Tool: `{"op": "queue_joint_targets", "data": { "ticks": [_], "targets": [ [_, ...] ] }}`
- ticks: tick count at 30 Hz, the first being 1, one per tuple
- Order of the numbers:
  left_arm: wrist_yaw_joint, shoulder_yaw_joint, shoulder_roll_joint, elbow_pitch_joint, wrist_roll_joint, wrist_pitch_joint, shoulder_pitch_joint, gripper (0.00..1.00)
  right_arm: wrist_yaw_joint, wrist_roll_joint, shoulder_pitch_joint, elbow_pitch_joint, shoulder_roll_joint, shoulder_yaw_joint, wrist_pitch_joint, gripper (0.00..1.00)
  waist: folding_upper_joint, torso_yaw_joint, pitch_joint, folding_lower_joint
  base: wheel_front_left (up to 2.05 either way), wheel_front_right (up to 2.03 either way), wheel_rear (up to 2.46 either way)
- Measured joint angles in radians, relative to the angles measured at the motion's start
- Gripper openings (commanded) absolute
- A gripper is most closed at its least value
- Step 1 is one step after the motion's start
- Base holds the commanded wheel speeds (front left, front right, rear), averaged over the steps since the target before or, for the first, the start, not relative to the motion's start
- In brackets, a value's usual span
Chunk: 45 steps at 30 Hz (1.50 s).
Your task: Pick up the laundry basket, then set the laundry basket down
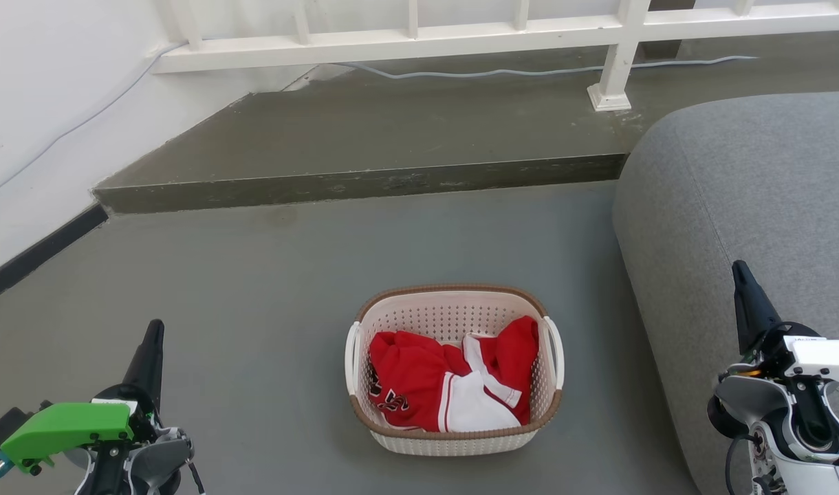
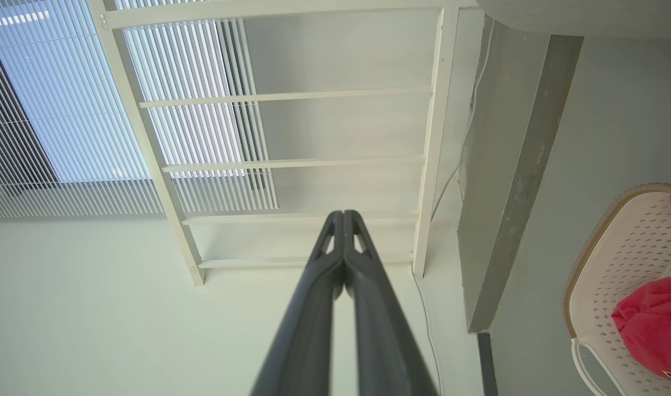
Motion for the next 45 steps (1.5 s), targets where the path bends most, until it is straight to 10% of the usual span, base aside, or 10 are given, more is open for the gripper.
{"op": "queue_joint_targets", "data": {
  "ticks": [35, 36, 45],
  "targets": [
    [0.000, 0.001, 0.000, 0.000, 0.000, 0.000, 0.000, 0.00, 0.000, 0.000, 0.000, 0.000, 0.000, 0.000, 0.000, 0.00, 0.0000, 0.000, 0.000, 0.0000, 0.00, 0.00, 0.00],
    [0.000, 0.000, 0.000, 0.000, 0.000, 0.000, 0.000, 1.00, 0.000, 0.000, 0.000, 0.000, 0.000, 0.000, 0.000, 1.00, 0.0000, 0.000, 0.000, 0.0000, 0.00, 0.00, 0.00],
    [0.002, -0.008, -0.024, 0.049, 0.000, -0.002, 0.033, 1.00, -0.002, 0.000, 0.044, 0.047, 0.025, 0.005, -0.002, 1.00, 0.0000, 0.000, 0.001, 0.0000, 0.00, 0.00, 0.00]
  ]
}}
